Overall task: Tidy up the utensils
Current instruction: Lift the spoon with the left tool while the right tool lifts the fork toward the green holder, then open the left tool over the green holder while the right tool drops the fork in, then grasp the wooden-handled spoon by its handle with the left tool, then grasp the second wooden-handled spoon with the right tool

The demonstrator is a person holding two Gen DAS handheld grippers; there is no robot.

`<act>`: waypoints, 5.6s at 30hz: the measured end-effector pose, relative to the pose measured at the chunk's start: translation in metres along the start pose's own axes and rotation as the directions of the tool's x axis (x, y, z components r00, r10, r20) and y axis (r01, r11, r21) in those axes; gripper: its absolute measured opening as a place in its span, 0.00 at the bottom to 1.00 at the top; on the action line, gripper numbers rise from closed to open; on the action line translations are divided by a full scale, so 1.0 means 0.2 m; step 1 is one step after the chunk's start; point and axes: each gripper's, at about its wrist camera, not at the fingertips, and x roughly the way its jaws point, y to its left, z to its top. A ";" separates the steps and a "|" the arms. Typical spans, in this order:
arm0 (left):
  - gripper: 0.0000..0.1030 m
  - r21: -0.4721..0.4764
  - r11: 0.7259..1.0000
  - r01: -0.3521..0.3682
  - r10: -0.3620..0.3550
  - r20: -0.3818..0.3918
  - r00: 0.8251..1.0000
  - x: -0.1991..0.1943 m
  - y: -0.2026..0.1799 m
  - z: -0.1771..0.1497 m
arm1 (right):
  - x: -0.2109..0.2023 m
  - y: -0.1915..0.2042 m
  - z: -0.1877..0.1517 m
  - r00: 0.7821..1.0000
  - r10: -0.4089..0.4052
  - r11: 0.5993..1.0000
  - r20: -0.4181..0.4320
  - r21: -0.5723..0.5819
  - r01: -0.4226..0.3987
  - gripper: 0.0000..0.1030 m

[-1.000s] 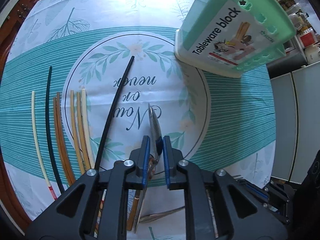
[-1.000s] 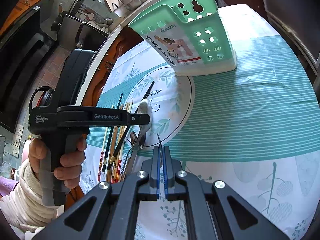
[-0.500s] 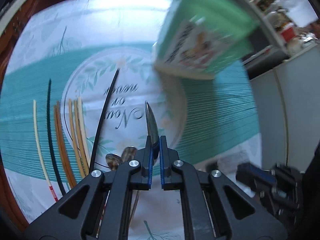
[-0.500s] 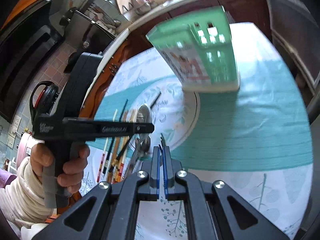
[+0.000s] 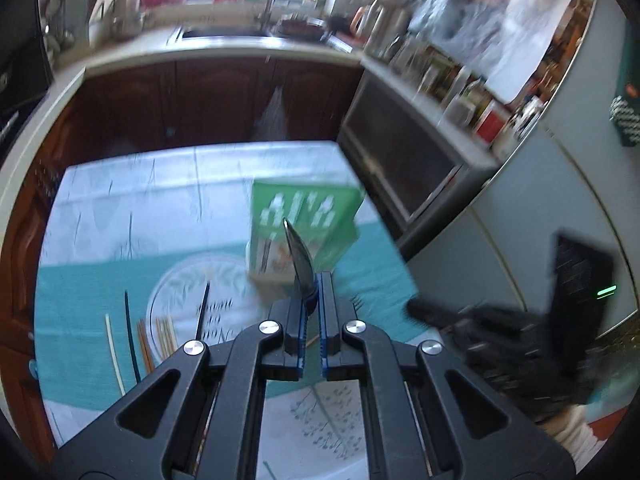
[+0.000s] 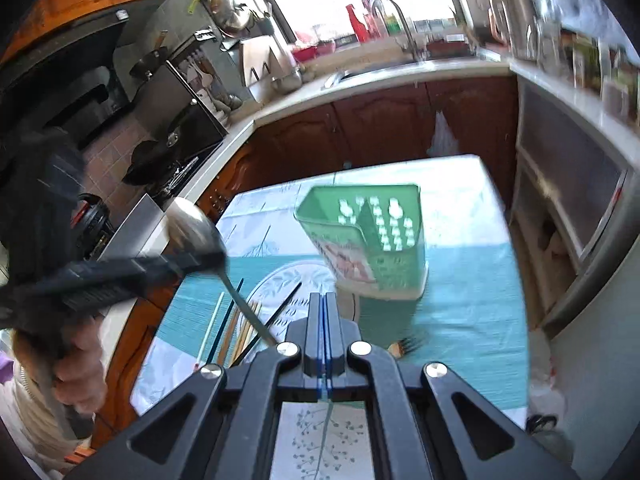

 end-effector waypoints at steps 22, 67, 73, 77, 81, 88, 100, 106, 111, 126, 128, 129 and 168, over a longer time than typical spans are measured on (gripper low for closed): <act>0.02 -0.010 0.997 0.071 -0.067 0.216 0.974 0.22 -0.22 0.66 | 0.47 -0.63 -0.22 0.992 0.025 0.925 -0.128 0.378 0.025 0.31; 0.44 -0.009 0.994 -0.108 0.108 0.132 0.985 0.36 0.01 0.21 | -0.27 -0.06 0.25 0.934 -0.240 0.963 0.266 -0.052 0.263 0.01; 0.45 -0.044 0.978 -0.205 0.209 0.124 0.970 0.19 0.14 0.03 | -0.33 0.01 0.35 0.877 -0.338 0.921 0.341 -0.073 0.383 0.01; 0.45 -0.101 0.968 -0.229 0.239 0.102 0.966 0.12 0.27 -0.12 | -0.26 0.07 0.39 0.827 -0.406 0.869 0.388 -0.116 0.481 0.01; 0.45 -0.121 0.954 -0.273 0.283 0.079 0.956 0.10 0.34 -0.24 | -0.10 0.13 0.40 0.800 -0.455 0.815 0.393 -0.179 0.551 0.01; 0.45 -0.127 0.934 -0.333 0.342 0.060 0.938 0.04 0.45 -0.40 | 0.20 0.21 0.42 0.780 -0.523 0.723 0.344 -0.304 0.620 0.01; 0.48 -0.216 0.912 -0.349 0.353 -0.018 0.935 0.02 0.62 -0.50 | 0.28 0.28 0.37 0.834 -0.493 0.776 0.249 -0.308 0.551 0.23; 0.48 -0.222 0.920 -0.321 0.317 -0.056 0.947 0.03 0.66 -0.56 | 0.18 0.34 0.20 0.909 -0.369 0.873 0.195 -0.263 0.411 0.23; 0.48 -0.188 0.946 -0.266 0.248 -0.115 0.962 0.12 0.64 -0.65 | 0.25 0.32 0.00 0.965 -0.256 0.947 0.051 -0.185 0.261 0.23; 0.17 -0.134 0.976 -0.170 0.127 -0.278 0.952 0.45 0.60 -0.86 | 0.53 0.27 -0.47 0.974 -0.079 0.997 -0.214 -0.011 0.079 0.23; 0.15 -0.128 0.977 -0.172 0.129 -0.288 0.949 0.47 0.60 -0.86 | 0.54 0.27 -0.51 0.971 -0.079 0.997 -0.226 -0.020 0.076 0.23; 0.14 -0.127 0.977 -0.171 0.128 -0.292 0.948 0.48 0.60 -0.86 | 0.54 0.27 -0.52 0.969 -0.076 0.997 -0.233 -0.020 0.074 0.23; 0.01 -0.176 0.972 -0.157 0.095 -0.315 0.944 0.42 0.67 -0.82 | 0.82 0.24 -0.52 0.878 0.238 0.962 -0.416 0.224 -0.155 0.23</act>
